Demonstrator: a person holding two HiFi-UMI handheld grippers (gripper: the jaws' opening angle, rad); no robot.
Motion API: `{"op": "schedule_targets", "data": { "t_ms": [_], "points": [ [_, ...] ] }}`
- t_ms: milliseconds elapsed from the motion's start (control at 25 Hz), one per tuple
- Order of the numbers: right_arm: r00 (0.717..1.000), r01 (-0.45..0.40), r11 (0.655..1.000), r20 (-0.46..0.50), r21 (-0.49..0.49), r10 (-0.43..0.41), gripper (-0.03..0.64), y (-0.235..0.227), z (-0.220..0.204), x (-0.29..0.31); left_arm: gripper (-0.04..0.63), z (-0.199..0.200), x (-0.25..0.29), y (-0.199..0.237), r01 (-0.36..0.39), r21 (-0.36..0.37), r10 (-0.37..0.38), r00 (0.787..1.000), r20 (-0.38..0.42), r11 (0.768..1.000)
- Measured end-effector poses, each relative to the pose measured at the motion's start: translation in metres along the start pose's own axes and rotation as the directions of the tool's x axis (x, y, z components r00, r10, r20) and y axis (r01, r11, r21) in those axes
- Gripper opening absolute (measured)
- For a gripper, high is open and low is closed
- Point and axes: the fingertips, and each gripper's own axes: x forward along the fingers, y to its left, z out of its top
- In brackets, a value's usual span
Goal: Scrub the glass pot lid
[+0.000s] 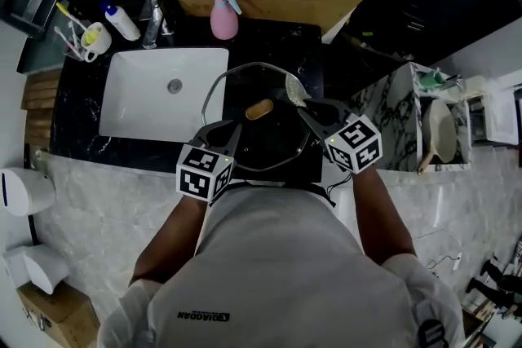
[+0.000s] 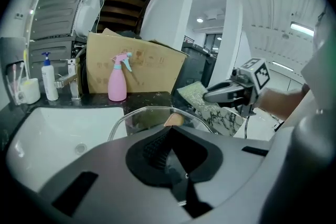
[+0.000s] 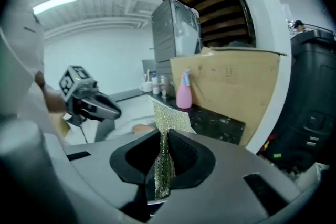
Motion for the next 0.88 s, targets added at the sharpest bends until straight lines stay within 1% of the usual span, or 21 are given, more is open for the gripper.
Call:
{"op": "schedule_targets", "data": {
  "t_ms": [80,160,240,280,320,400,440,480,520,680,800,880],
  "points": [
    [0.996,0.058,0.998,-0.065,0.037,-0.056,0.080,-0.032,-0.012,0.018,0.015,0.005,-0.001,-0.003,-0.018,0.014,0.018,1.000,0.001,1.000],
    [0.992,0.087,0.993,-0.101,0.077,-0.079,0.080,-0.054,-0.017,0.037,0.015,0.007,-0.003,0.000,-0.047,0.019,0.047,0.999,-0.003,0.999],
    [0.987,0.104,0.990,-0.133,0.097,-0.091,0.080,-0.067,-0.019,0.058,0.015,0.008,-0.004,0.006,-0.078,-0.002,0.078,0.997,-0.010,0.997],
    [0.984,0.105,0.990,-0.154,0.089,-0.091,0.080,-0.071,-0.021,0.067,0.015,0.007,-0.004,0.008,-0.085,-0.032,0.085,0.996,-0.010,0.996],
    [0.980,0.100,0.992,-0.177,0.073,-0.086,0.080,-0.072,-0.023,0.074,0.015,0.007,-0.004,0.009,-0.083,-0.078,0.083,0.997,-0.006,0.993],
    [0.973,0.078,0.996,-0.221,0.031,-0.070,0.080,-0.073,-0.025,0.089,0.015,0.008,-0.004,0.009,-0.069,-0.184,0.072,0.997,0.012,0.980],
    [0.969,0.066,0.998,-0.238,0.013,-0.061,0.080,-0.073,-0.026,0.095,0.015,0.008,-0.005,0.009,-0.068,-0.222,0.074,0.997,0.018,0.973],
    [0.966,0.057,0.998,-0.253,-0.001,-0.055,0.080,-0.073,-0.026,0.101,0.015,0.006,-0.007,0.010,-0.074,-0.241,0.080,0.997,0.018,0.968],
    [0.963,0.051,0.999,-0.264,-0.010,-0.052,0.080,-0.073,-0.026,0.106,0.015,0.004,-0.009,0.011,-0.085,-0.245,0.091,0.996,0.012,0.966],
    [0.958,0.027,0.999,-0.286,-0.021,-0.032,0.081,-0.074,-0.022,0.121,0.015,-0.007,-0.017,0.014,-0.136,-0.221,0.135,0.991,-0.023,0.966],
    [0.956,-0.006,0.999,-0.294,-0.032,-0.004,0.081,-0.071,-0.016,0.133,0.015,-0.013,-0.021,0.015,-0.148,-0.227,0.147,0.989,-0.024,0.962],
    [0.953,-0.031,0.997,-0.303,-0.066,0.010,0.081,-0.067,-0.013,0.142,0.015,-0.012,-0.025,0.019,-0.165,-0.217,0.166,0.986,-0.017,0.962]
  ]
}}
